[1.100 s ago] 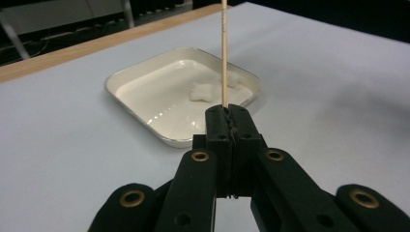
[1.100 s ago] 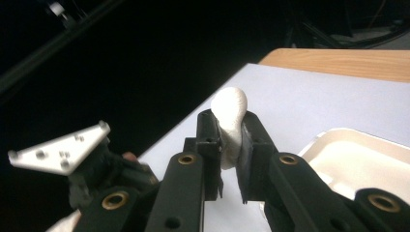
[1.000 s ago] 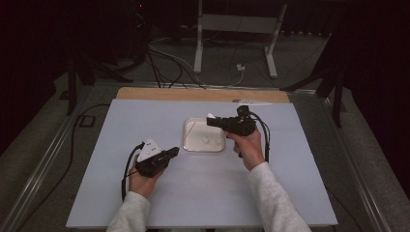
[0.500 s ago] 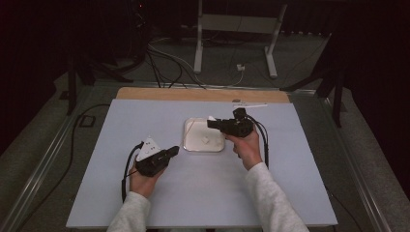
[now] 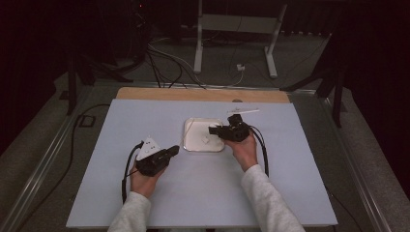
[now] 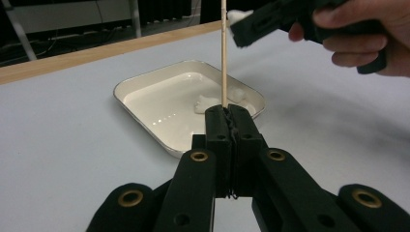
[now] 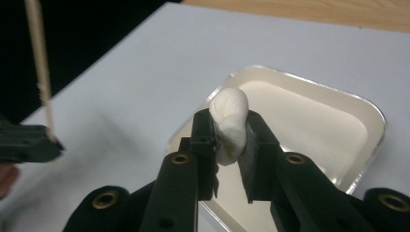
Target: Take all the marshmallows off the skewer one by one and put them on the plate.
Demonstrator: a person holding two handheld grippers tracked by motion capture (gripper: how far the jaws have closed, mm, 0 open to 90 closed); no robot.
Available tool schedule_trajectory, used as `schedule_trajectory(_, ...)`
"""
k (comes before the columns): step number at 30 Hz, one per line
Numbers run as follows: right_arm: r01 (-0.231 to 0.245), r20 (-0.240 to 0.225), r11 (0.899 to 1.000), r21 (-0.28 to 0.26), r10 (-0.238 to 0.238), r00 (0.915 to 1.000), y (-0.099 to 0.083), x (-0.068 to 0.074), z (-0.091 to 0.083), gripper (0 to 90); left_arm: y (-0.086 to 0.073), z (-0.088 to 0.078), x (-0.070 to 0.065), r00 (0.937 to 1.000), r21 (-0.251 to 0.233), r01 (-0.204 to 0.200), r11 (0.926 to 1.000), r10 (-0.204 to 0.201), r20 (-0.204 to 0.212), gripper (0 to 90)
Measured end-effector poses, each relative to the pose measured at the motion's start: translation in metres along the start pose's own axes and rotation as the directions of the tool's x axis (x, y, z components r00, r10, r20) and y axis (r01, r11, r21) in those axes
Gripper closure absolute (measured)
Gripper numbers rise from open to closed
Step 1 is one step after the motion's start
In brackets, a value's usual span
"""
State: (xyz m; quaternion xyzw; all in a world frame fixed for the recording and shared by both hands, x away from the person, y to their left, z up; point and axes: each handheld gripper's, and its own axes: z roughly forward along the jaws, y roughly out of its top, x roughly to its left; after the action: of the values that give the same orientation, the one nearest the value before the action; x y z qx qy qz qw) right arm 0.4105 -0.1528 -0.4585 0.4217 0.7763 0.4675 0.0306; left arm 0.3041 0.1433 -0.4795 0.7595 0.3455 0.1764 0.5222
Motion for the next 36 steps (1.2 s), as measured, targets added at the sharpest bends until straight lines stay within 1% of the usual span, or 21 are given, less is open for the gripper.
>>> schedule_trajectory(3,0.011,0.025,1.000,0.018,-0.011,0.9996,-0.003,0.000,0.005,77.3,0.000,0.000,0.000,1.0000,-0.001,0.001,1.0000,-0.001,0.000,89.8)
schedule_trajectory(6,0.005,0.038,0.999,0.034,-0.006,0.9993,-0.006,-0.002,0.009,77.0,0.000,0.000,0.000,1.0000,-0.003,0.002,1.0000,-0.002,0.000,89.8)
schedule_trajectory(9,0.010,0.053,0.998,0.054,-0.012,0.9985,-0.009,-0.003,0.013,76.4,0.000,0.001,0.000,1.0000,-0.002,0.005,1.0000,-0.005,-0.002,89.8)
schedule_trajectory(10,0.007,0.056,0.998,0.059,-0.010,0.9984,-0.010,-0.003,0.014,75.0,0.000,0.001,0.000,1.0000,-0.002,0.005,1.0000,-0.005,-0.002,89.8)
schedule_trajectory(12,0.001,0.066,0.998,0.061,-0.005,0.9978,-0.013,-0.005,0.016,64.8,0.000,0.001,-0.001,1.0000,-0.001,0.007,1.0000,-0.007,-0.001,89.8)
schedule_trajectory(13,-0.001,0.062,0.998,0.056,-0.002,0.9980,-0.014,-0.005,0.016,57.6,0.000,0.001,-0.001,1.0000,-0.002,0.008,1.0000,-0.008,-0.001,89.8)
schedule_trajectory(15,-0.018,0.066,0.997,0.069,0.014,0.9977,-0.015,-0.007,0.018,40.5,0.000,0.001,-0.001,1.0000,0.000,0.007,1.0000,-0.007,-0.002,89.9)
schedule_trajectory(16,-0.030,0.055,0.996,0.082,0.026,0.9982,-0.016,-0.009,0.020,37.8,0.000,0.002,-0.001,1.0000,0.001,0.007,1.0000,-0.007,-0.002,89.8)
schedule_trajectory(17,-0.034,0.048,0.996,0.084,0.030,0.9984,-0.016,-0.009,0.020,35.7,0.000,0.002,-0.001,1.0000,0.001,0.009,1.0000,-0.009,-0.001,89.9)
schedule_trajectory(19,-0.024,0.062,0.998,0.064,0.020,0.9979,-0.017,-0.008,0.018,27.3,0.001,0.002,-0.002,0.9999,0.002,0.012,0.9999,-0.012,-0.005,89.9)
schedule_trajectory(20,-0.023,0.064,0.998,0.057,0.019,0.9978,-0.017,-0.007,0.017,25.1,0.001,0.003,-0.002,0.9999,0.002,0.014,0.9999,-0.014,-0.008,89.9)
schedule_trajectory(23,-0.039,0.039,0.999,0.038,0.038,0.9985,-0.015,-0.006,0.013,16.4,0.003,0.003,-0.001,0.9997,0.002,0.022,0.9998,-0.022,-0.013,89.9)
schedule_trajectory(25,-0.038,0.025,0.999,0.027,0.037,0.9990,-0.014,-0.005,0.009,14.3,0.005,0.004,-0.001,0.9995,0.001,0.025,0.9997,-0.025,-0.017,89.9)
schedule_trajectory(27,-0.029,0.028,0.999,0.014,0.029,0.9992,-0.014,-0.003,0.004,9.6,0.007,0.004,-0.001,0.9993,0.005,0.033,0.9994,-0.033,-0.019,89.9)
schedule_trajectory(30,-0.032,0.040,0.999,-0.009,0.032,0.9987,-0.015,0.000,-0.002,4.9,0.010,0.006,-0.001,0.9986,0.006,0.050,0.9987,-0.050,-0.014,89.9)
schedule_trajectory(31,-0.025,0.046,1.000,-0.012,0.026,0.9986,-0.015,0.001,-0.004,2.9,0.011,0.006,-0.001,0.9981,0.000,0.061,0.9981,-0.061,-0.010,89.9)
schedule_trajectory(32,-0.018,0.054,1.000,-0.013,0.019,0.9984,-0.015,0.003,-0.006,2.9,0.012,0.007,-0.001,0.9978,-0.004,0.065,0.9979,-0.065,-0.007,90.0)
schedule_trajectory(34,0.009,0.062,1.000,-0.026,-0.008,0.9981,-0.016,0.007,-0.011,2.9,0.015,0.009,-0.001,0.9976,-0.014,0.069,0.9975,-0.069,0.001,89.9)
schedule_trajectory(36,0.036,0.063,0.999,-0.038,-0.033,0.9975,-0.017,0.012,-0.016,2.9,0.018,0.012,-0.001,0.9979,-0.011,0.065,0.9978,-0.065,-0.003,89.9)
